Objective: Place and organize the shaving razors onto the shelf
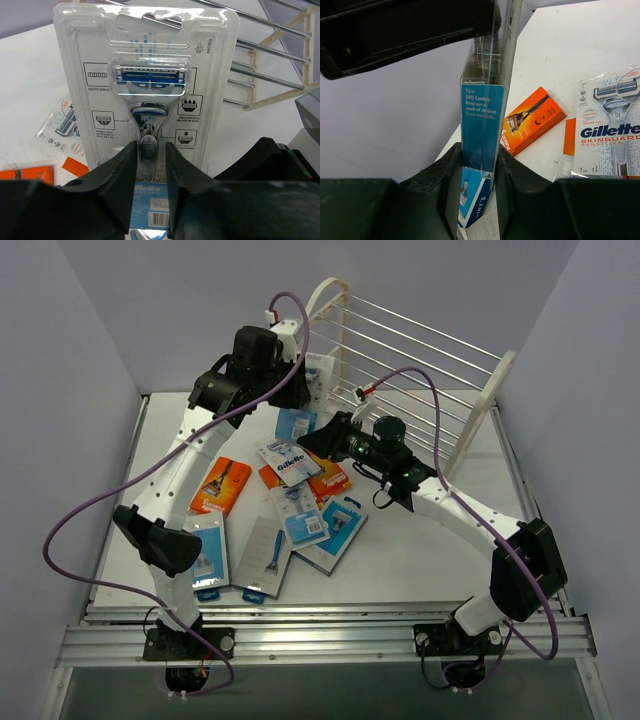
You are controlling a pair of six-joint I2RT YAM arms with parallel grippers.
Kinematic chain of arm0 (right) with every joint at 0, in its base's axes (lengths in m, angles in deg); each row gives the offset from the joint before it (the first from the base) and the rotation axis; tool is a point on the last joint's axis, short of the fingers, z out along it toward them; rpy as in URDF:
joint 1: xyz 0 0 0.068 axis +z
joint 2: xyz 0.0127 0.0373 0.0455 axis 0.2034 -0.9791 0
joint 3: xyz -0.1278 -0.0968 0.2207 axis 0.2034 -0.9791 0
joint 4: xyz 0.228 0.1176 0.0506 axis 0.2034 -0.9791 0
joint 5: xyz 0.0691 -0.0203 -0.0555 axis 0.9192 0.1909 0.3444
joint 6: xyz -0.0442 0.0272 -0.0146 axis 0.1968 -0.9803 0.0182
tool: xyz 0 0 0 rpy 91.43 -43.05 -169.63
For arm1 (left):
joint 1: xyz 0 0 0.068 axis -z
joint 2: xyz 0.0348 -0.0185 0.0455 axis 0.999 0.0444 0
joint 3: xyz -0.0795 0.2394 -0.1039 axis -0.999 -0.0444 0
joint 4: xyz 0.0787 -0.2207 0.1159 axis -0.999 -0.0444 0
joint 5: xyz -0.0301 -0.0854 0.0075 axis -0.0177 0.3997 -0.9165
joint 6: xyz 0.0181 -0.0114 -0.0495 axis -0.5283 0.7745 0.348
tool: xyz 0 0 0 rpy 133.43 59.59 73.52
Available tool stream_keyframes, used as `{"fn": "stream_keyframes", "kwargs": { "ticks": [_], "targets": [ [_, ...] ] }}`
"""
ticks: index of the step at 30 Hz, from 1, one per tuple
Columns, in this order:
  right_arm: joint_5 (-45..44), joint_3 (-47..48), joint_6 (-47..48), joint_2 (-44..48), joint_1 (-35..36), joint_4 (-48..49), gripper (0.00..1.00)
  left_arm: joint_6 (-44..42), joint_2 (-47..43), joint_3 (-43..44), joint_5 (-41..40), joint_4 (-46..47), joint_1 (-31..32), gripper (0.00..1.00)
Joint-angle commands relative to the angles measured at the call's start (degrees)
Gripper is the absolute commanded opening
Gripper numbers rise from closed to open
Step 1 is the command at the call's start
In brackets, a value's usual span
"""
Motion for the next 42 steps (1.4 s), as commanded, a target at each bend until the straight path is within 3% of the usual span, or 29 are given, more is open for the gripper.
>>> {"fn": "stream_keyframes", "kwargs": {
  "ticks": [1, 10, 19, 23, 28, 34, 42],
  "targets": [
    [-0.93, 2.45, -0.62, 0.7, 0.15, 3.52, 0.0, 1.53, -3.44, -0.06, -0.19, 4.28, 0.26, 0.41],
    [-1.28, 2.1, -1.24, 1.23, 0.15, 3.69, 0.0, 1.45, -4.4, -0.59, -1.51, 4.73, 0.0, 0.6],
    [-2.16, 4.72, -0.36, 0.7, -0.12, 0.19, 0.0, -0.05, -11.34, -2.7, -9.76, 6.65, -2.37, 0.75],
    [-2.25, 8.85, 0.25, 0.17, -0.56, -2.36, 0.0, 1.0, -20.63, -10.85, -10.65, 12.71, -4.74, 0.76],
    [-3.48, 18.25, 0.87, -2.02, -2.05, -7.45, 0.0, 0.66, -33.64, -32.29, -11.26, 25.0, -6.77, 0.81],
    [-4.09, 31.15, -0.62, -6.59, -6.61, -11.77, 0.0, -0.93, -42.7, -52.14, -8.63, 30.29, -10.2, 0.82],
    [-4.88, 45.85, -3.17, -15.38, -10.05, -16.16, 0.0, -1.45, -49.49, -70.19, -5.73, 38.9, -10.64, 0.82]
  ]
}}
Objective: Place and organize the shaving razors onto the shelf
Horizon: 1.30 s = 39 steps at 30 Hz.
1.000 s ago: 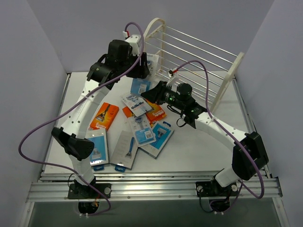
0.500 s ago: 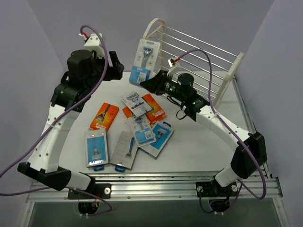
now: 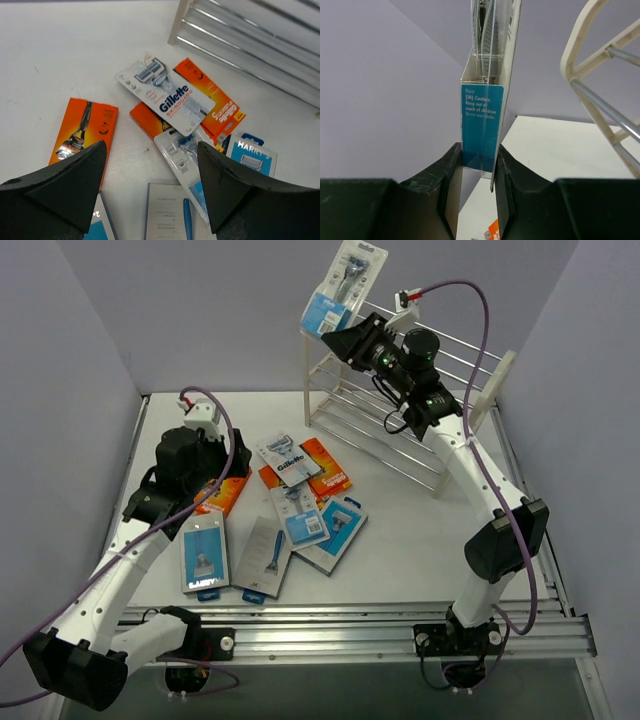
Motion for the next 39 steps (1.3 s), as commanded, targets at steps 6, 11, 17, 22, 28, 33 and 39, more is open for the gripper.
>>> {"fn": "stream_keyframes", "kwargs": {
  "ticks": [6, 11, 17, 22, 28, 33, 39],
  "targets": [
    [-0.25, 13.11, -3.75, -8.75, -1.71, -1.38, 0.0, -2.18, -5.51, -9.84, 3.74, 12.08, -0.36, 0.82],
    [-0.25, 16.89, -5.07, -12.35, -2.93, -1.82, 0.0, -2.1, -5.86, -11.78, 4.19, 12.45, -0.28, 0.82],
    [-0.95, 20.94, -5.77, -14.2, -4.6, -4.28, 0.0, -2.18, -5.86, -11.43, 4.19, 11.48, 0.69, 0.82],
    [-1.48, 23.65, -7.62, -15.78, -6.19, -6.38, 0.0, -2.36, -5.69, -11.34, 4.1, 10.95, 2.27, 0.83],
    [-1.04, 26.39, -9.9, -18.33, -7.33, -9.11, 0.05, -2.53, -5.42, -11.26, 3.92, 10.86, 3.15, 0.83],
    [0.19, 27.97, -11.22, -20.18, -8.03, -9.03, 0.08, -2.71, -5.51, -11.17, 2.69, 10.34, 3.59, 0.83],
    [1.86, 31.04, -12.63, -22.73, -8.39, -9.11, 0.08, -2.8, -5.16, -11.08, 2.52, 10.34, 4.12, 0.83]
  ]
}}
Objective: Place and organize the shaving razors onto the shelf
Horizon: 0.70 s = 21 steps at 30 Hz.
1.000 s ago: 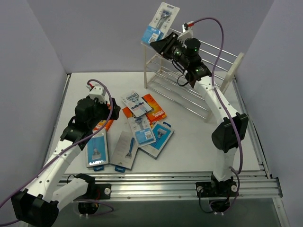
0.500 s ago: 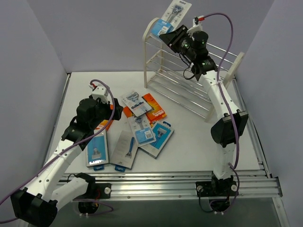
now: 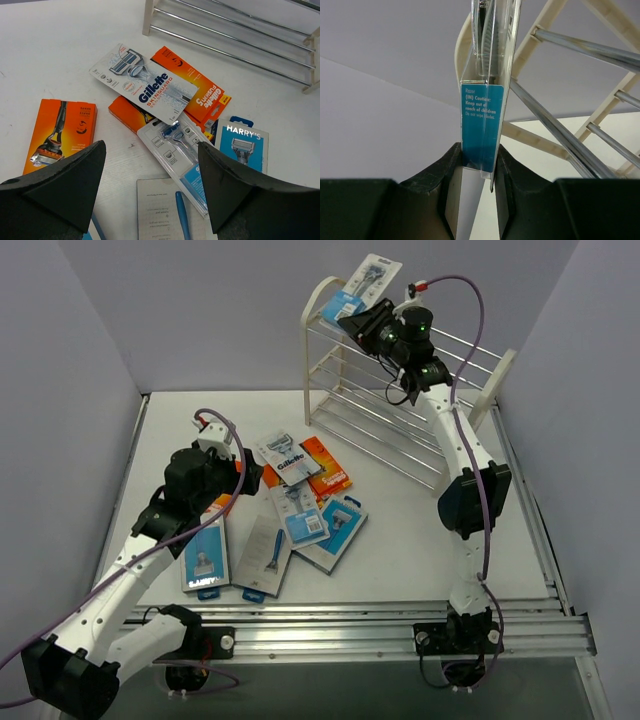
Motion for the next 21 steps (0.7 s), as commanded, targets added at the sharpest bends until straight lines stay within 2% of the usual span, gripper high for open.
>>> {"fn": "stream_keyframes", "kwargs": {
  "ticks": [1, 21],
  "targets": [
    [2.08, 4.29, -1.38, -0.24, -0.34, 2.97, 0.08, -1.07, -0.15, 0.74, -0.72, 2.03, 0.4, 0.83],
    [4.19, 3.86, -3.75, -1.03, -0.43, 3.76, 0.18, -1.16, -0.06, 0.92, -1.69, 1.68, 1.19, 0.84]
  ]
}}
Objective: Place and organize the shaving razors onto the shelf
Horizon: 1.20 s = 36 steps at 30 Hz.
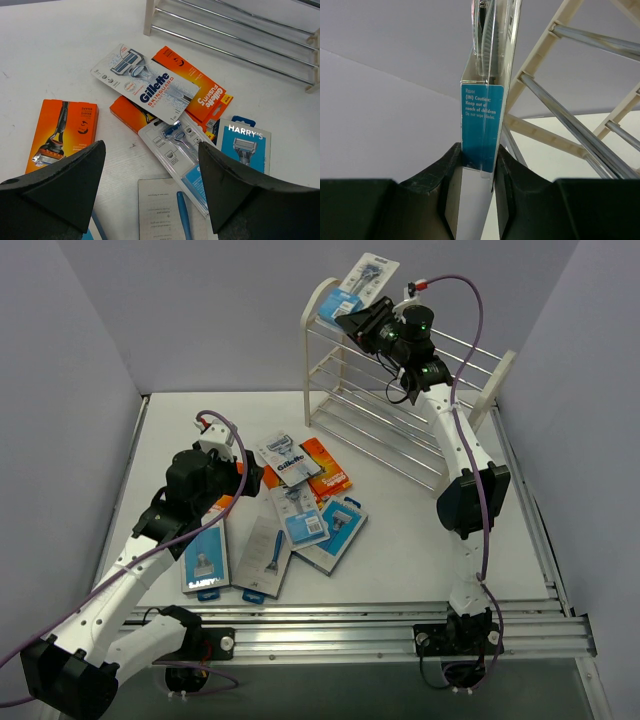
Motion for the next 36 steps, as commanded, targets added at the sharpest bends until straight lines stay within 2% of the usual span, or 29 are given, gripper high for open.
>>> {"fn": "stream_keyframes", "kwargs": {
  "ticks": [1, 6, 15, 29, 36],
  "targets": [
    [1.74, 1.08, -0.84, 0.59, -0.39, 3.92, 0.18, -0.68, -0.13, 0.83, -0.44, 1.68, 0.3, 0.84],
    [2.53, 1.08, -1.9, 0.24, -0.3, 4.71, 0.2, -0.68, -0.13, 0.74, -0.44, 1.77, 0.3, 0.84],
    [2.88, 1.08, -2.42, 0.06, -0.39, 4.62, 0.4, -0.59, -0.13, 0.74, -0.53, 1.77, 0.3, 0.84],
    [4.2, 1.08, -3.57, 0.32, -0.48, 4.8, 0.47, -0.59, -0.22, 0.74, -0.53, 1.77, 0.47, 0.84],
    [4.55, -3.05, -3.39, 2.87, -0.21, 5.41, 0.61, -0.5, -0.31, 0.83, -0.44, 1.86, 0.47, 0.84]
  ]
}}
